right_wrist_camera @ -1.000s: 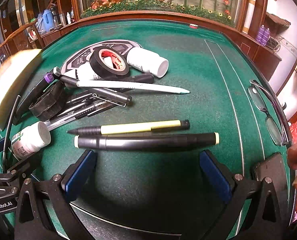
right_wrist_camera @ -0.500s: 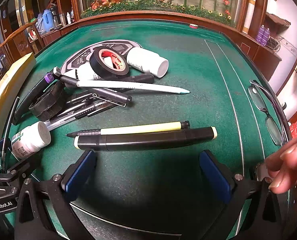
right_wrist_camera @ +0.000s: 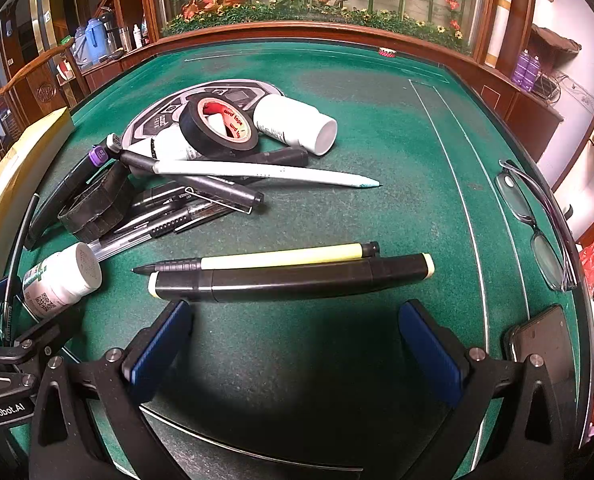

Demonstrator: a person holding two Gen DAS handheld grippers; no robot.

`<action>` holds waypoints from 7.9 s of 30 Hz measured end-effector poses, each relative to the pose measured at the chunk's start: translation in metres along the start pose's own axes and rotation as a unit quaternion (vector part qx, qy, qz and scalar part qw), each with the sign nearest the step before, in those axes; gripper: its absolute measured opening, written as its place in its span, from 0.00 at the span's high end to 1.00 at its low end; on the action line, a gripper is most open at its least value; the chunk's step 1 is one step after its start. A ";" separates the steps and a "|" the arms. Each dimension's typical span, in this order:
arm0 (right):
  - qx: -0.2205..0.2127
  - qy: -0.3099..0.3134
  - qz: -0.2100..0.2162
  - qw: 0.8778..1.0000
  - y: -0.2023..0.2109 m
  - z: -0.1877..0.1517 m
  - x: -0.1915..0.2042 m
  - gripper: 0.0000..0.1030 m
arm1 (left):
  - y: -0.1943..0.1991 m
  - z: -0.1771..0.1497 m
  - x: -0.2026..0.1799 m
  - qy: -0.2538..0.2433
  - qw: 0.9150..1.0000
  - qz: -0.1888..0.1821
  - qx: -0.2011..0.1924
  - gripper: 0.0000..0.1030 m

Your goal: Organize rigid objects

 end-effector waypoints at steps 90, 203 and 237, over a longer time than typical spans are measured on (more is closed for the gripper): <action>-0.104 0.123 0.349 0.923 0.070 0.044 0.026 0.86 | 0.045 -0.007 -0.016 -0.160 0.983 -0.080 -0.038 0.49; -0.049 0.139 0.374 0.916 0.048 0.027 0.053 0.86 | 0.108 -0.022 0.053 -0.004 0.986 -0.079 -0.150 0.66; -0.042 0.240 0.398 0.884 0.106 0.054 0.223 0.86 | 0.115 -0.020 0.162 0.085 0.980 -0.039 -0.176 0.66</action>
Point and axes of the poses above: each gripper's, at about its wrist camera, not at the fingertips, and y roughly against the way its jaws point, x to its left, z to its top, the point moved 5 cm from there along -y, roughly the way its jaws point, and after that the axes turned 10 degrees about x, right-handed, at the moved point
